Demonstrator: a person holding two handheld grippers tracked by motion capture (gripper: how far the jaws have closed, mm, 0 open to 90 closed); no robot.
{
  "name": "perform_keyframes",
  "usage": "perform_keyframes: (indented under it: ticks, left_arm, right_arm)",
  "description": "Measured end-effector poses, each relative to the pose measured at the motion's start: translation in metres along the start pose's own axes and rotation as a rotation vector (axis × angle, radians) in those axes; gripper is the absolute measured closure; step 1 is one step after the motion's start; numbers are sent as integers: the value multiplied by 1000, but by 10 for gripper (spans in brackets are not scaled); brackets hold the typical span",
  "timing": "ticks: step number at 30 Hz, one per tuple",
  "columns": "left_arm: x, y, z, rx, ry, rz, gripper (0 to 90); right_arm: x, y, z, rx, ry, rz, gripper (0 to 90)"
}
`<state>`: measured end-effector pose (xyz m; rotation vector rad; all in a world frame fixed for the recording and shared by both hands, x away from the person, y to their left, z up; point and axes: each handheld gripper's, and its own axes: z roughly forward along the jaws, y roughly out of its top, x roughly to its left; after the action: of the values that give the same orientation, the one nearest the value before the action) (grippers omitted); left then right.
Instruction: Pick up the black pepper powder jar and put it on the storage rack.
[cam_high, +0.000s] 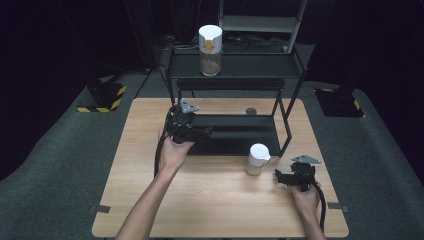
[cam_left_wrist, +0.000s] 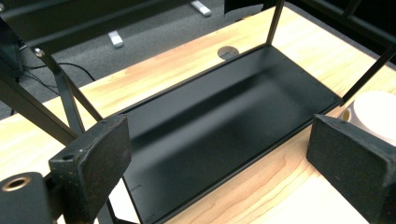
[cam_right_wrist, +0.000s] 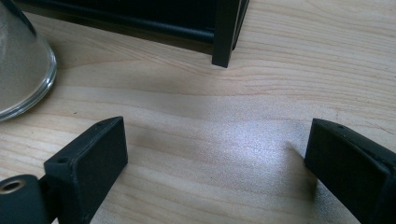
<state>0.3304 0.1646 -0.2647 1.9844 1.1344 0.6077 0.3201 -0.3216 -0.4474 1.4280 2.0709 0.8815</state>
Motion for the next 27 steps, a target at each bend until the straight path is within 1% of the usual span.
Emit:
perform_keyframes:
  ticks: [4,11,17,19,21,24,27]
  left_arm:
    - [-1,-9,7,15,-3,2,66]
    - [-1,-22,20,41,-12,-14,65]
    - [-2,-36,30,48,-15,-27,63]
    - [-3,-41,34,55,-12,-26,62]
    - [-3,-45,39,66,-19,-29,62]
    - [-3,-50,46,89,-29,-21,61]
    - [-5,-54,51,104,-28,-11,61]
  right_arm:
    - [0,0,0,0,0,0,54]
    - [0,0,0,0,0,0,54]
    - [0,0,0,0,0,0,54]
    - [0,0,0,0,0,0,54]
    - [0,0,0,0,0,0,54]
    - [0,0,0,0,0,0,54]
    - [0,0,0,0,0,0,54]
